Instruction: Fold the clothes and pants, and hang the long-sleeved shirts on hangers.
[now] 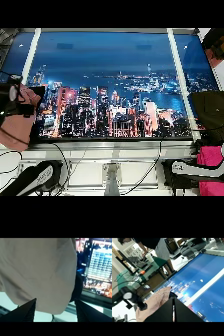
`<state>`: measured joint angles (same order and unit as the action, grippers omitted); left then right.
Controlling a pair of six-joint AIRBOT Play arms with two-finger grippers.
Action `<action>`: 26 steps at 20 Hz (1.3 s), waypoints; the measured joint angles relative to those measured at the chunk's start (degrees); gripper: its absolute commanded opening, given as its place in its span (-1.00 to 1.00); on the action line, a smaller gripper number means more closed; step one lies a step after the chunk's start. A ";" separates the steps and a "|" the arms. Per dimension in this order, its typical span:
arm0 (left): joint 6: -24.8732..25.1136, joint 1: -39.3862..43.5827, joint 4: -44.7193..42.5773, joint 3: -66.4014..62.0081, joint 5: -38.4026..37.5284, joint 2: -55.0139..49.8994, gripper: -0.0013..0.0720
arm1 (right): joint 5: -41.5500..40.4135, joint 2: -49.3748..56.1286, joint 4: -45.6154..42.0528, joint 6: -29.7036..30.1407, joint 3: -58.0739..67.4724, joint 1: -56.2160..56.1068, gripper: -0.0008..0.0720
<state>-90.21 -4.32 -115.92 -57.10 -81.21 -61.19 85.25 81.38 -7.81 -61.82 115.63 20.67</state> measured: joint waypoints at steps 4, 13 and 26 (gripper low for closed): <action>0.13 0.00 -0.94 0.00 0.48 -8.76 0.54 | 0.02 0.00 -0.04 0.00 0.00 0.00 -0.94; 0.13 0.00 -6.45 0.00 2.60 -18.38 0.52 | 0.00 0.00 -0.04 0.02 0.00 0.00 -0.94; 3.26 0.85 -8.07 0.00 1.07 -19.08 0.41 | 0.00 0.00 -0.04 0.00 0.00 0.00 -0.94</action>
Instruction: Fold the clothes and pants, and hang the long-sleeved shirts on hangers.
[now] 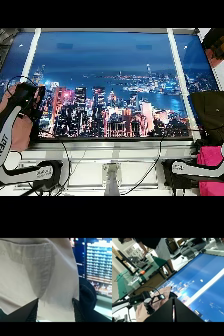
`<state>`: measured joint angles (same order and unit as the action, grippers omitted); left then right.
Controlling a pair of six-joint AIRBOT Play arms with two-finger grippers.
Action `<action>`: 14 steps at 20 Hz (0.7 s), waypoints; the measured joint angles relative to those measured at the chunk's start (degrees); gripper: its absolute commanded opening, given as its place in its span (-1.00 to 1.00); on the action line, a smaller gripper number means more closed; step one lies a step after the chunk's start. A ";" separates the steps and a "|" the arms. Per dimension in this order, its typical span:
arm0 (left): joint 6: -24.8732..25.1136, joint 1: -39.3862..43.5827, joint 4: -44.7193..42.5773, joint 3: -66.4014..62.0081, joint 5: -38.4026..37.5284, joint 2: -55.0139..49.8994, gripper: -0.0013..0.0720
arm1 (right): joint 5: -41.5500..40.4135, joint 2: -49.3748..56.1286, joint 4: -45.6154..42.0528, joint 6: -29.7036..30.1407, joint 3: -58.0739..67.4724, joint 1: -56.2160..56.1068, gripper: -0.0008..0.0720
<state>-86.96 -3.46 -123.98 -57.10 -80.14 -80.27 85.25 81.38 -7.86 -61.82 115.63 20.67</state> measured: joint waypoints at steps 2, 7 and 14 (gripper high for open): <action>1.90 0.90 0.33 0.00 -0.39 0.00 0.46 | 0.02 0.00 0.00 0.00 0.00 0.00 -0.94; 4.61 2.25 0.85 0.00 -0.20 -0.02 0.46 | 0.00 0.00 0.00 0.02 0.00 0.00 -0.94; 6.47 2.03 0.07 0.00 -0.31 -0.50 0.46 | 0.00 0.00 0.02 0.00 0.00 0.00 -0.94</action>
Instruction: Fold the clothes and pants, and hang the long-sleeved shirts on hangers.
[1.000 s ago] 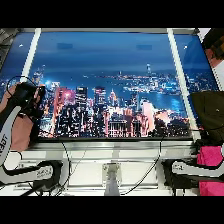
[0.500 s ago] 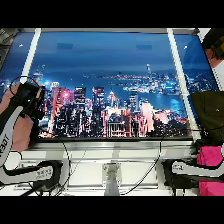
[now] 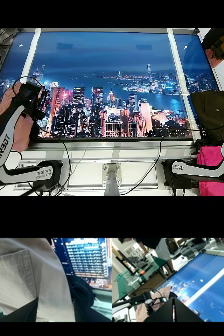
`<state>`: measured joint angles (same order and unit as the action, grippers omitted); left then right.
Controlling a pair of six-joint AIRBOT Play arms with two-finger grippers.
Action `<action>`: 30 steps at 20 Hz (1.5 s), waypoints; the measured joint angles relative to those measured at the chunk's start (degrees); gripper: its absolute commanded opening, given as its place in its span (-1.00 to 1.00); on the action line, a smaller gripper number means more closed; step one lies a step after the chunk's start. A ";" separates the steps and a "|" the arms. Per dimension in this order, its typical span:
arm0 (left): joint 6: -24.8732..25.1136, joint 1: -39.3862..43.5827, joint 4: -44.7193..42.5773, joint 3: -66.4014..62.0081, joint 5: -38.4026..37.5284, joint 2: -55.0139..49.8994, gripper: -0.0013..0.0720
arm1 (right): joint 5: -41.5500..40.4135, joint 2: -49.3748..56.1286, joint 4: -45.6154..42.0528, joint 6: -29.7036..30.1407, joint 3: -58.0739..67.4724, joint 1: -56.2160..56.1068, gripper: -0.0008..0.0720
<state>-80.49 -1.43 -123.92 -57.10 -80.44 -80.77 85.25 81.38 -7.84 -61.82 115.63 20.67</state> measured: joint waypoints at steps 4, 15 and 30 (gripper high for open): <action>0.39 -0.46 -0.42 0.00 -0.46 -0.68 0.41 | 0.00 0.00 0.00 0.00 0.00 0.00 -0.94; -2.34 -0.57 -4.28 -0.07 0.92 -1.53 -0.94 | 0.00 0.00 0.00 0.00 0.00 0.00 -0.94; -16.74 -2.03 -13.97 -9.75 17.18 31.56 -0.94 | 0.00 0.00 0.00 0.00 0.00 0.00 -0.94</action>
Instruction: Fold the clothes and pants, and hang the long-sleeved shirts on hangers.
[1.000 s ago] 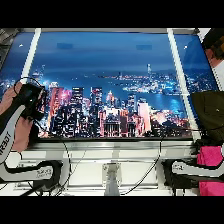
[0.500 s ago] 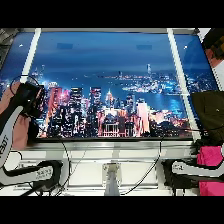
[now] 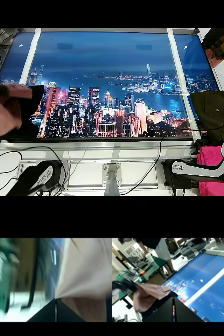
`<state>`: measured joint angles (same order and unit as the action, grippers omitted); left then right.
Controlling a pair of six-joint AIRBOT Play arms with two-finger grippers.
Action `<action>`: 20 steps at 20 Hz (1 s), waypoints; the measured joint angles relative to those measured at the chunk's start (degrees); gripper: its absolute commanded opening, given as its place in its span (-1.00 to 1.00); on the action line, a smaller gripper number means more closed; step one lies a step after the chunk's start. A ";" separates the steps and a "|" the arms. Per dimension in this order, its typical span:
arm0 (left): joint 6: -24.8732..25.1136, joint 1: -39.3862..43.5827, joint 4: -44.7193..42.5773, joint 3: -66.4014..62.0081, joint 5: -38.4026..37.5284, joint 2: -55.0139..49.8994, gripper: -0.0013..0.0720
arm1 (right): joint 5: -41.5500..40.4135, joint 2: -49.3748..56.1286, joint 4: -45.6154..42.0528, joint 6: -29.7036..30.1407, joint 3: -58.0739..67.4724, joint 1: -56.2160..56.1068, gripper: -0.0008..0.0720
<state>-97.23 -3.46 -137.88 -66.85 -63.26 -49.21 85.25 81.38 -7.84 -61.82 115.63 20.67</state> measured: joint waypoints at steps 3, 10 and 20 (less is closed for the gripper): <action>-12.33 -0.26 -0.15 -2.64 17.42 8.09 -0.94 | 0.00 0.00 0.00 0.00 0.00 0.00 -0.94; -24.37 7.82 18.23 -4.07 37.48 7.41 -0.94 | 0.02 0.00 -0.02 0.00 0.00 0.00 -0.94; -26.36 38.99 24.20 -7.28 46.69 -14.58 -0.94 | 0.00 0.00 -0.02 0.00 0.00 0.00 -0.94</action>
<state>-123.59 35.53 -113.69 -74.13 -16.58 -63.79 85.25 81.38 -7.86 -61.82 115.63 20.67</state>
